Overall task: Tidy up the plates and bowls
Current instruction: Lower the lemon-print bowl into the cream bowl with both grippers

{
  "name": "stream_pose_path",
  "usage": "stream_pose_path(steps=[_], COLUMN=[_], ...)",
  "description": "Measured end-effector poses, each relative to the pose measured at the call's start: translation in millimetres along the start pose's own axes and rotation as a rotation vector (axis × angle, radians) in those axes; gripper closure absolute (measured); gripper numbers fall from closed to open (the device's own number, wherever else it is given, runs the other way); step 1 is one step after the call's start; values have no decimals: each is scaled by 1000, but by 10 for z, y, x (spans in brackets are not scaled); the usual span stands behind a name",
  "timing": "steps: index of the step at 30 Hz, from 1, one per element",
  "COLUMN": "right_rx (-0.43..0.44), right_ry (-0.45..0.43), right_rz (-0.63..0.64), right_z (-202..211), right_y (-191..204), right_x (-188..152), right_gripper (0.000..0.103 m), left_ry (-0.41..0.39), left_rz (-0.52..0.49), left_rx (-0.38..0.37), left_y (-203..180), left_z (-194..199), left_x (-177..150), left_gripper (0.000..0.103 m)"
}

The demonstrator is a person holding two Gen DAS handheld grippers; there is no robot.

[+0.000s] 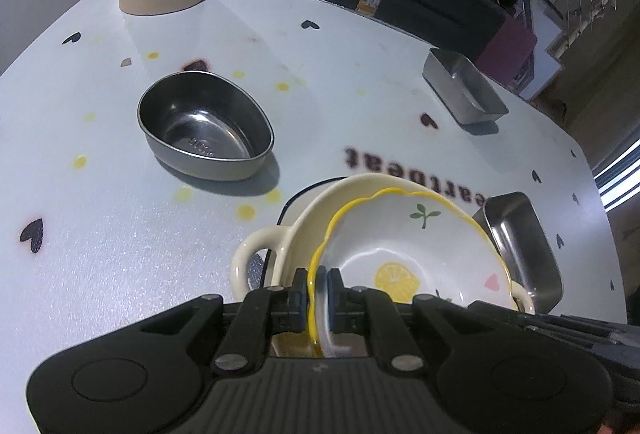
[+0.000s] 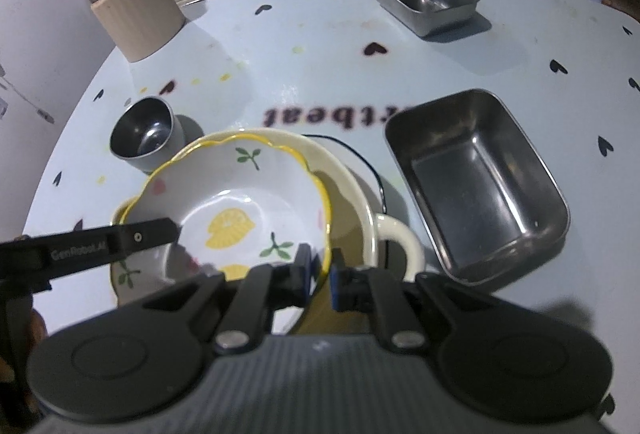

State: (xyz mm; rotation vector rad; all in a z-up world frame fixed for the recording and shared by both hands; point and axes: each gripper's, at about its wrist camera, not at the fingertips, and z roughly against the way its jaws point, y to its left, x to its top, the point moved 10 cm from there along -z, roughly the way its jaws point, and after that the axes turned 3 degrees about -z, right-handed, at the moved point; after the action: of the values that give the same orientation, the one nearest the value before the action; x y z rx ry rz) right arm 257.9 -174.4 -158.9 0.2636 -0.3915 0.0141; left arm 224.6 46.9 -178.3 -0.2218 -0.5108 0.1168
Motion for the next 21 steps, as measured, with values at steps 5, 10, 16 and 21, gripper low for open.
stream_pose_path(steps=[5, 10, 16, 21], right_rx=[-5, -13, -21, -23], right_ry=[12, 28, 32, 25], right_rz=[-2, 1, -5, -20], right_z=[-36, -72, -91, -69], right_y=[8, 1, -22, -50], right_x=[5, -13, -11, 10], right_gripper=[92, 92, 92, 94], left_ry=[16, 21, 45, 69], left_rz=[-2, -17, -39, -62], left_rx=[1, 4, -8, -24], left_y=[3, -13, -65, -86], left_z=[-58, -94, -140, -157], left_x=[-13, -22, -76, -132], left_gripper=[92, 91, 86, 85])
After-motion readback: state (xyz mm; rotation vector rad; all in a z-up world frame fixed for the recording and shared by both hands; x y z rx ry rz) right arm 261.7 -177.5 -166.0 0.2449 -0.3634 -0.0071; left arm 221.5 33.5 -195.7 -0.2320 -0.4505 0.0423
